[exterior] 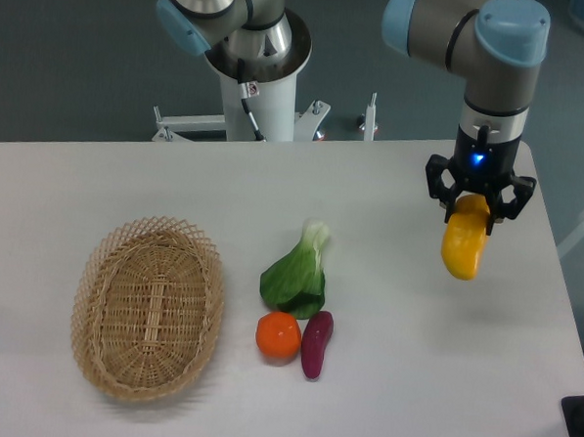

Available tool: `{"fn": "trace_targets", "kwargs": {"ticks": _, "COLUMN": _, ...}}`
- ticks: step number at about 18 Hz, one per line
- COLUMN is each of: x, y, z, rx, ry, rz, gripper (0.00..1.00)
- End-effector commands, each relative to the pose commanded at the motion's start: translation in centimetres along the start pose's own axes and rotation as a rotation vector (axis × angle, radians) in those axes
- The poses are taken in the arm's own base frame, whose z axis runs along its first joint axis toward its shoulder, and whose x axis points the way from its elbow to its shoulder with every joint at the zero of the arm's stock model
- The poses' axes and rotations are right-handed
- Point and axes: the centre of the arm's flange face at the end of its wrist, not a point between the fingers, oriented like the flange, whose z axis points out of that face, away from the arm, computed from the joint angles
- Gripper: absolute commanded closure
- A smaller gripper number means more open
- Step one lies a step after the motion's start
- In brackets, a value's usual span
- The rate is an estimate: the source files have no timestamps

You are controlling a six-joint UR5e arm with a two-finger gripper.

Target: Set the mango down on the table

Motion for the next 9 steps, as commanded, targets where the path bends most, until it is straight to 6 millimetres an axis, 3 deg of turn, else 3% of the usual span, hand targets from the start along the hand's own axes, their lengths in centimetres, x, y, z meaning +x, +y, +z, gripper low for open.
{"fn": "trace_targets", "kwargs": {"ticks": 9, "x": -0.26, "y": 0.38, "z": -0.05, "rx": -0.001, "ry": -0.003, "rz": -0.006, "gripper": 0.52}}
